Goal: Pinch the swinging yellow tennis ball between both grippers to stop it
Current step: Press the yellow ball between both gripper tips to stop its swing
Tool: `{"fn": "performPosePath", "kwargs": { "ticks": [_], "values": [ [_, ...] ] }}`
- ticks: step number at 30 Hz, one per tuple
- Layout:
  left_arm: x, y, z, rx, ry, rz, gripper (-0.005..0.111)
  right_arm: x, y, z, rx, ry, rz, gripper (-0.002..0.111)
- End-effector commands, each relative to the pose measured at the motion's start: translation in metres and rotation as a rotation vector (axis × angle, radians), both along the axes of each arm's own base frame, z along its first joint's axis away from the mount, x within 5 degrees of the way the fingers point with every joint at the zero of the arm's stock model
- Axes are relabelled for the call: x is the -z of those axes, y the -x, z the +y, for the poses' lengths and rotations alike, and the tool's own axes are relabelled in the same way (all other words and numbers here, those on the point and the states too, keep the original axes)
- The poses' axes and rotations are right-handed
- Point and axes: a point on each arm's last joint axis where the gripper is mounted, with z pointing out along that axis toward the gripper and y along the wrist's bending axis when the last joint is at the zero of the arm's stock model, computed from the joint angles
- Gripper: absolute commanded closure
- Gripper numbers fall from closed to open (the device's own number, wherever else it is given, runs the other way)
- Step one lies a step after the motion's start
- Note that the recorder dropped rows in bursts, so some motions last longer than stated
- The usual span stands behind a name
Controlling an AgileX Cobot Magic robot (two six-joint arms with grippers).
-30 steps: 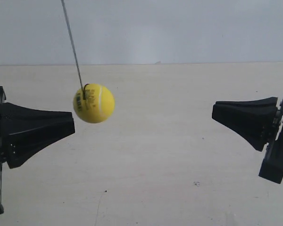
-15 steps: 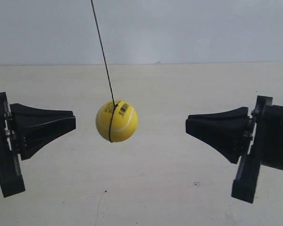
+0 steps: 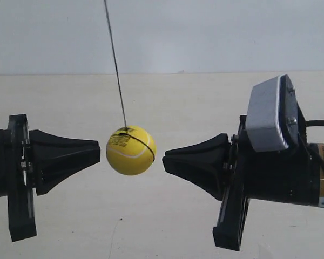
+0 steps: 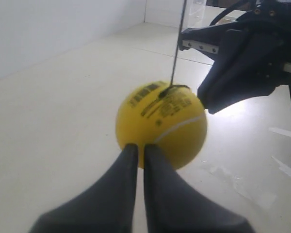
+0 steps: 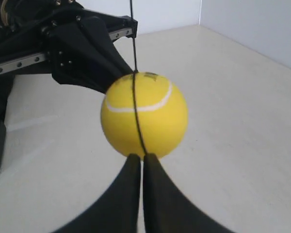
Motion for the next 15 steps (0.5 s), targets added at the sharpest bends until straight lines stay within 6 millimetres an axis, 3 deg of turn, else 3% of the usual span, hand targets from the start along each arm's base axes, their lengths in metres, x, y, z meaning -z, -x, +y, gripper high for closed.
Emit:
{"fn": "performPosePath", "kwargs": {
  "ticks": [1, 15],
  "values": [
    [-0.002, 0.003, -0.0025, 0.041, 0.018, 0.001, 0.102, -0.0046, 0.0018, 0.0019, -0.026, -0.037, -0.015, 0.108],
    [-0.0059, 0.0024, -0.0029, 0.039, 0.05, -0.034, 0.102, -0.0094, -0.0018, 0.0024, -0.001, -0.067, -0.029, 0.108]
  ]
}}
